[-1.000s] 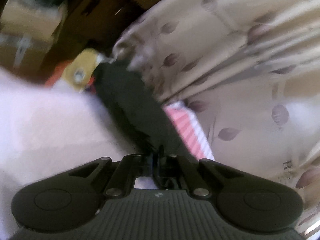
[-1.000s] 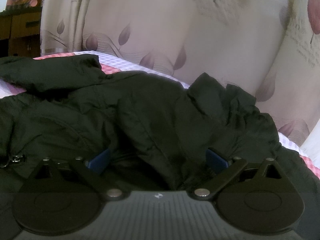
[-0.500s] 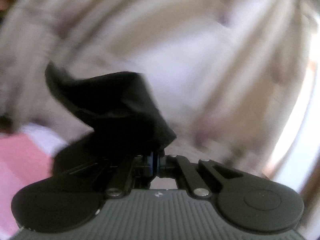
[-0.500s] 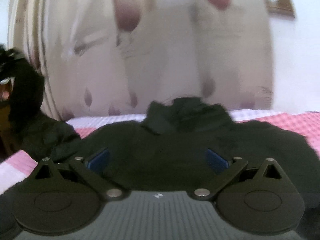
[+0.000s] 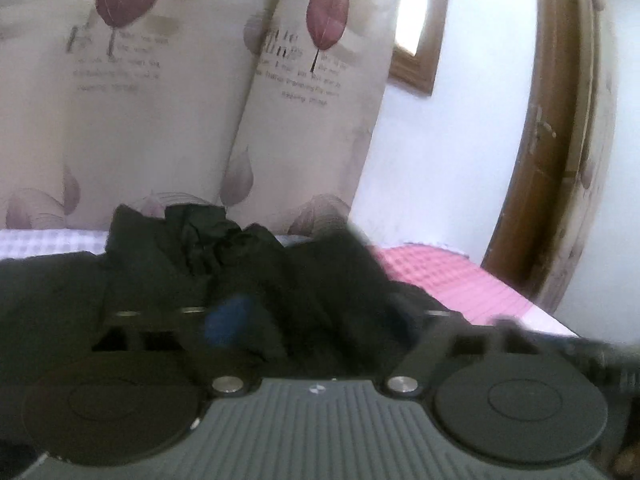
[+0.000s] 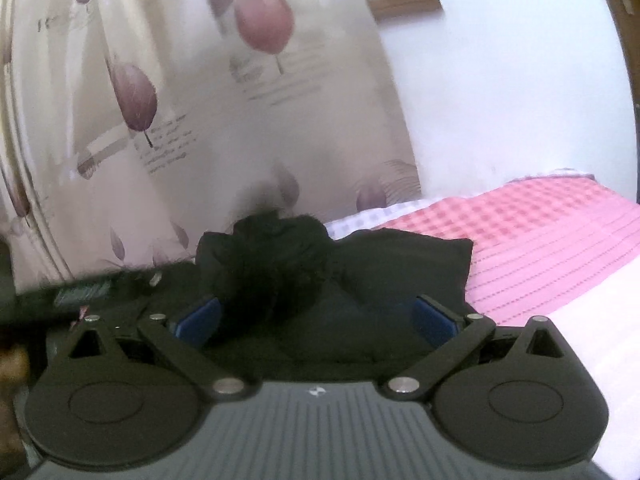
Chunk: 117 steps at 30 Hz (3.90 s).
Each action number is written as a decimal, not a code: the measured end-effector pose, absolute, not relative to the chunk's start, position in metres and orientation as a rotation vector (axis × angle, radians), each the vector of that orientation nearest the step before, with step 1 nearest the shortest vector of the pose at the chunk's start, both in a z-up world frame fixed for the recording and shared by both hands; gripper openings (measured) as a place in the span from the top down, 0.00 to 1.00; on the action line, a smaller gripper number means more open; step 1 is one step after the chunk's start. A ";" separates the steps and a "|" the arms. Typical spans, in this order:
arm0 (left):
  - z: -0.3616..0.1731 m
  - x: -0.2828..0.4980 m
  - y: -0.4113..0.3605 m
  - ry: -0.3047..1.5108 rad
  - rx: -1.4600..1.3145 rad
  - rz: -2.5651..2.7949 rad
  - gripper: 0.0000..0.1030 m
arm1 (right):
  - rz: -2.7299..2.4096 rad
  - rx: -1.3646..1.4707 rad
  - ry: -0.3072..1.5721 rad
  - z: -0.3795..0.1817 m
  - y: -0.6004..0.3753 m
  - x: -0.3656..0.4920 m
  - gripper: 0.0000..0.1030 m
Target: Fold large clothes
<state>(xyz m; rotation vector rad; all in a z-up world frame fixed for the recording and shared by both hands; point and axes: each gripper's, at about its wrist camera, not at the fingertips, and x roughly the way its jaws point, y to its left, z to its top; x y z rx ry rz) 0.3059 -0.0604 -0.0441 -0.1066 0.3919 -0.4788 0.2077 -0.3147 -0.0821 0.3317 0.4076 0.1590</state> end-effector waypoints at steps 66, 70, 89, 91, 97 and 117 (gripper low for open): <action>-0.114 0.421 0.069 0.601 -0.323 -0.189 0.72 | 0.382 -0.133 0.667 -0.111 -0.130 0.407 0.78; -0.137 0.427 0.110 0.672 -0.512 -0.201 0.89 | 0.348 -0.146 0.673 -0.121 -0.157 0.401 0.81; -0.129 0.389 0.166 0.635 -0.431 -0.012 0.89 | 0.290 -0.194 0.602 -0.134 -0.215 0.364 0.81; -0.130 0.387 0.167 0.633 -0.426 -0.011 0.89 | 0.301 -0.163 0.608 -0.135 -0.220 0.367 0.81; -0.133 0.394 0.169 0.617 -0.463 -0.018 0.89 | 0.306 -0.138 0.601 -0.134 -0.224 0.367 0.81; -0.067 0.036 0.197 0.470 -0.344 -0.183 0.00 | 0.157 0.312 0.538 -0.103 -0.391 -0.092 0.04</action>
